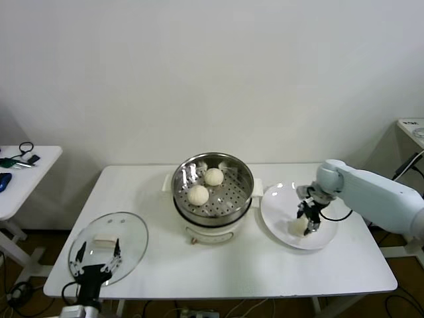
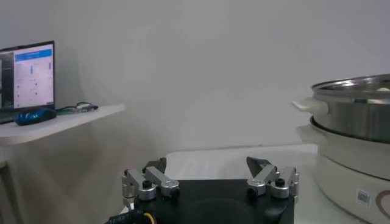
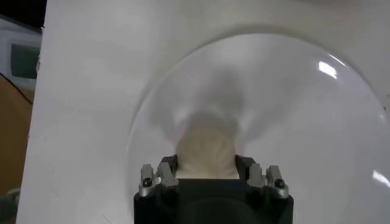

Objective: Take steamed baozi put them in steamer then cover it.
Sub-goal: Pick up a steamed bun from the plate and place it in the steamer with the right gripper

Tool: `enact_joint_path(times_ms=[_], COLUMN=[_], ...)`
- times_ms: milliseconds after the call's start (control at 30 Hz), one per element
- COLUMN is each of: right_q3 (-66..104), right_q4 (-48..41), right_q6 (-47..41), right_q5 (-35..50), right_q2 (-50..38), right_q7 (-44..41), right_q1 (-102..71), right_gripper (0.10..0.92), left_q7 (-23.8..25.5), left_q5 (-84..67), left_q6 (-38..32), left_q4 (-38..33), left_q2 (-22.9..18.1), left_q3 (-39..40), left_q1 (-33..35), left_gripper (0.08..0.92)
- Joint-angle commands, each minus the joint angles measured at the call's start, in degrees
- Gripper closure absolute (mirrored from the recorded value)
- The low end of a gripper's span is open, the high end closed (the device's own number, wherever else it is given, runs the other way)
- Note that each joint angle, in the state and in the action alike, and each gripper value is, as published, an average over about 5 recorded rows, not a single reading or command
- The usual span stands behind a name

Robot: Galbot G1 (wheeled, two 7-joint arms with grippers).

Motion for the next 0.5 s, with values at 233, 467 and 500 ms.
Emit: enact_joint_path(times_ms=[233, 467, 500], right_q3=[-5.0, -8.4, -8.6], right_q4=[3.2, 4.3, 4.3], right_q6=[15.2, 26.9, 28.1], right_q5=[-4.4, -8.0, -8.3], right_q2=[2.8, 7.3, 7.8], right_q7=[-3.2, -6.0, -6.3], right_q1=[13.5, 25.1, 26.3], right_gripper=[0.389, 0.389, 0.389], left_q7=[0.0, 0.0, 0.0], left_q5=[0.1, 0.1, 0.1], left_q6=[0.2, 0.5, 0.6], left_q4=[0.1, -0.6, -0.6], left_q2=[0.2, 0.2, 0.2], left_q3=[0.4, 0.9, 0.9], left_q1=[-0.4, -0.2, -0.2], left_gripper=[0.177, 0.177, 0.177])
